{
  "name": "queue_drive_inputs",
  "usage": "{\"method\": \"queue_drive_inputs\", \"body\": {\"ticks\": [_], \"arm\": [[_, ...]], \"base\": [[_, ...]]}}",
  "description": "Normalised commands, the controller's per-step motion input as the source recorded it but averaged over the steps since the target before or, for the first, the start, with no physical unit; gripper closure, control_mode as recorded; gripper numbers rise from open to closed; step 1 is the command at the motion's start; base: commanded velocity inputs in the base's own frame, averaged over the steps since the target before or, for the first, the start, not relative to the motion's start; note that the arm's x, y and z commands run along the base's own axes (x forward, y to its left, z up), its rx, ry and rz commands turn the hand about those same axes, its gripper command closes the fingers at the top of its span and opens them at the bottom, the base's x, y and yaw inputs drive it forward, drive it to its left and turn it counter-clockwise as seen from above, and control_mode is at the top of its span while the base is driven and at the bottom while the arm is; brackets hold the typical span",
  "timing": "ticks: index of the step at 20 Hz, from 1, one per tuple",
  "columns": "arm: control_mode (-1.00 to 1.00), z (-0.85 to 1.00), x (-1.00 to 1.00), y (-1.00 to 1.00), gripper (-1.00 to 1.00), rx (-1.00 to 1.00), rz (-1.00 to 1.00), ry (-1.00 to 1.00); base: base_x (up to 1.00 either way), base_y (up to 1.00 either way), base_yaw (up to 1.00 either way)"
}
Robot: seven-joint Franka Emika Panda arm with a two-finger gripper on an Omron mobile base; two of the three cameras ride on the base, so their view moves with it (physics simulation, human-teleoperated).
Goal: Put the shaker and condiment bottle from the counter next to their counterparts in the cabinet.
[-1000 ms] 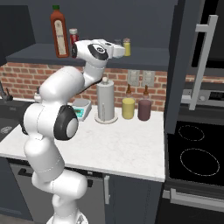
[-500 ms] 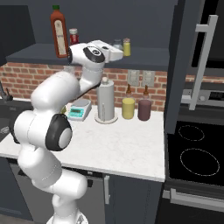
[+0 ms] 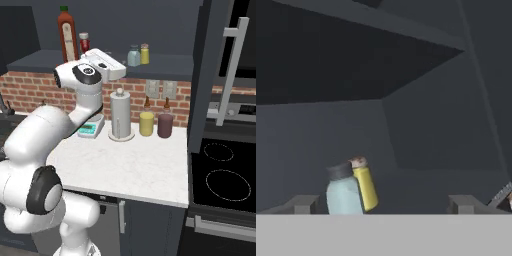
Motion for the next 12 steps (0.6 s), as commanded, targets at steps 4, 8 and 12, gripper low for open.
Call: {"method": "queue_drive_inputs", "body": {"ticks": [4,8,12], "arm": [[-1.0,0.05,-1.0,0.53,-1.0,0.0,0.0,-0.13],[-1.0,0.04,-1.0,0.41,-1.0,0.0,0.0,-0.11],[-1.0,0.02,-1.0,0.33,-1.0,0.01,0.0,-0.09]], "base": [[0.0,0.0,0.0],[0.0,0.0,0.0],[0.0,0.0,0.0]]}}
